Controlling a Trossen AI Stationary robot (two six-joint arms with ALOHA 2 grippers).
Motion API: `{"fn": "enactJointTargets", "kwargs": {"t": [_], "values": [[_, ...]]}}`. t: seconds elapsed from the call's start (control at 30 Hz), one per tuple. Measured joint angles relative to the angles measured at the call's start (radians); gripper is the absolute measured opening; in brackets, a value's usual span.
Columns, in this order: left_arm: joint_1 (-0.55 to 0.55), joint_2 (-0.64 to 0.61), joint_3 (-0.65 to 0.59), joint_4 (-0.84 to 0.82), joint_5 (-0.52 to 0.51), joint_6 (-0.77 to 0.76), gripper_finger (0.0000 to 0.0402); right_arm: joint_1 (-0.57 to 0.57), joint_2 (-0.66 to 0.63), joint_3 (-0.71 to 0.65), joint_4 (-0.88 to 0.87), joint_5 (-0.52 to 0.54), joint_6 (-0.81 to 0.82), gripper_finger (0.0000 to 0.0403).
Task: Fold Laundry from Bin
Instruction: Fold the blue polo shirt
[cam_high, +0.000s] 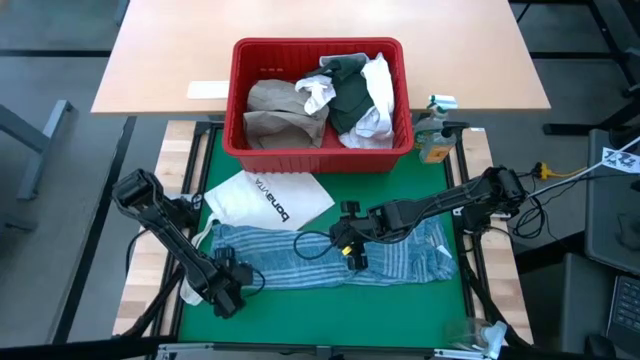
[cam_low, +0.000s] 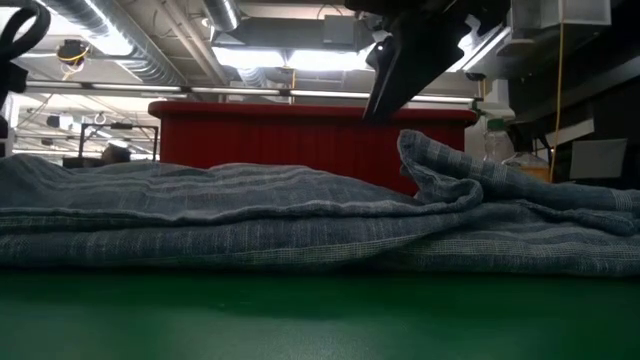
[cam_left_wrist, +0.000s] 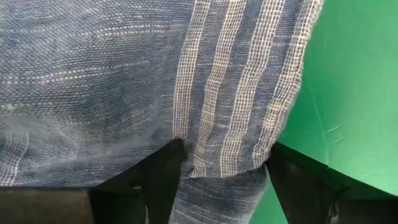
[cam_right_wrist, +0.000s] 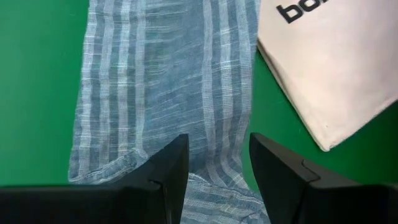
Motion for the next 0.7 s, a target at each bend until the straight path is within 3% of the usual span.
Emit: {"fn": "enactJointTargets", "kwargs": {"t": [0.17, 0.47, 0.7], "values": [[0.017, 0.003, 0.004, 0.004, 0.022, 0.002, 0.0182, 0.0, 0.0, 0.0, 0.0, -0.003, 0.0, 0.017], [0.025, 0.014, 0.113, -0.138, 0.028, -0.009, 0.0017, 0.001, -0.001, 0.0, -0.002, -0.003, 0.0, 0.017], [0.025, 0.014, 0.209, -0.297, 0.036, -0.034, 0.0008, 0.01, -0.01, 0.034, -0.095, -0.003, 0.0, 0.017]]}}
